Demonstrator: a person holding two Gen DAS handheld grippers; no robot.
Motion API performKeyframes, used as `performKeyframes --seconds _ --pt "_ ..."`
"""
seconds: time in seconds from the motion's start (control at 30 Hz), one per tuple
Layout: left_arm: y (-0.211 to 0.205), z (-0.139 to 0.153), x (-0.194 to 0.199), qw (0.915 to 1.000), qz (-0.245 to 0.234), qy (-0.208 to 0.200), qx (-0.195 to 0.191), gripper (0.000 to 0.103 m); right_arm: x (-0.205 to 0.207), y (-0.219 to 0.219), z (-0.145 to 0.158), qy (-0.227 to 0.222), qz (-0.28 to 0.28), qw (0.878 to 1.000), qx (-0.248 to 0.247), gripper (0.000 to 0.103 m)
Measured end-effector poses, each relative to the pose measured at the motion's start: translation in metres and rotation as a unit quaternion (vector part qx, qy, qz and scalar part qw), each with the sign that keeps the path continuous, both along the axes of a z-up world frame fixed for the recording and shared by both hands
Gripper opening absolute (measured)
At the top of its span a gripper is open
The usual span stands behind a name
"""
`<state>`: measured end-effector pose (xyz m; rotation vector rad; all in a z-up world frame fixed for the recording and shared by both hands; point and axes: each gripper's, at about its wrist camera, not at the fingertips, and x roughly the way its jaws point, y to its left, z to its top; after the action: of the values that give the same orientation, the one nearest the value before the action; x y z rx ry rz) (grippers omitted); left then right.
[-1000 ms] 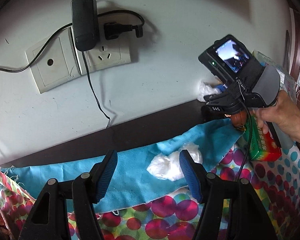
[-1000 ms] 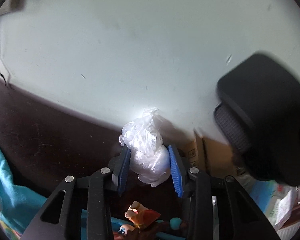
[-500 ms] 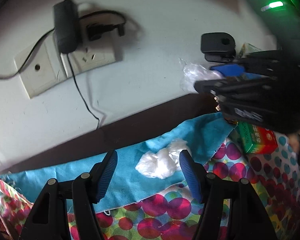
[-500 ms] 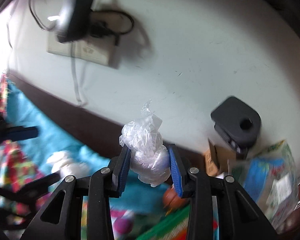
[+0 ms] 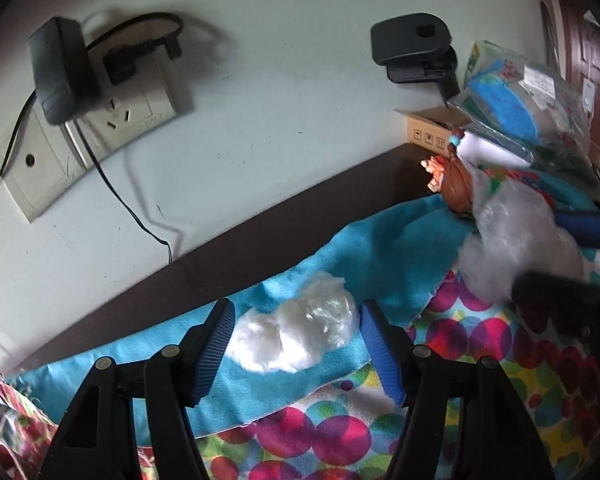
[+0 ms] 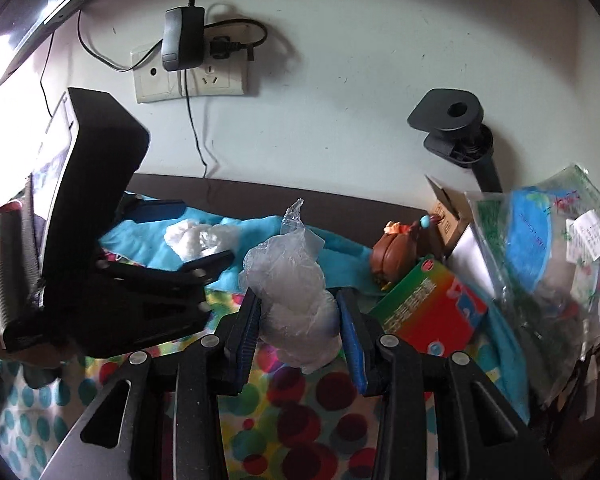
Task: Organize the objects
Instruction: 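Grasp the clear plastic bag on the blue towel with the left gripper while the right holds its bag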
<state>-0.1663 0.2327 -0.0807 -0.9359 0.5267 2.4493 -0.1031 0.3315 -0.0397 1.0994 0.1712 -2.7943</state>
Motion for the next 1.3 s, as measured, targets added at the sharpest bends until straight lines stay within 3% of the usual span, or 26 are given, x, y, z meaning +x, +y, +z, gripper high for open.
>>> performKeyframes --seconds 0.03,0.07,0.13,0.17,0.47,1.0,1.3 --pt "-0.003 -0.002 -0.001 0.9999 0.004 -0.007 0.013 0.066 0.0 -0.003 -0.001 0.003 -0.001 1.0 0.0 0.036" --pt "-0.005 -0.004 -0.002 0.9997 0.013 -0.011 0.015 0.054 0.001 -0.002 -0.002 0.004 -0.001 1.0 -0.002 0.036" --pt "-0.011 -0.003 -0.003 0.9992 0.019 -0.016 0.032 0.049 -0.003 -0.005 -0.002 0.002 -0.001 1.0 -0.016 0.037" --pt "-0.013 0.0 -0.003 0.9989 0.021 -0.016 0.04 0.037 -0.004 -0.006 -0.003 0.003 -0.002 1.0 -0.02 0.037" --pt "-0.046 0.023 0.006 0.9966 0.057 -0.018 0.057 0.036 -0.012 -0.022 -0.007 0.001 -0.012 0.999 -0.05 0.037" --pt "-0.116 0.049 0.055 0.9885 0.146 -0.008 0.04 0.036 -0.001 -0.082 -0.017 -0.018 0.006 0.997 -0.074 0.037" --pt "-0.171 0.066 0.081 0.9763 0.208 -0.01 0.058 0.036 0.015 -0.116 -0.022 -0.019 0.024 0.997 -0.069 0.038"
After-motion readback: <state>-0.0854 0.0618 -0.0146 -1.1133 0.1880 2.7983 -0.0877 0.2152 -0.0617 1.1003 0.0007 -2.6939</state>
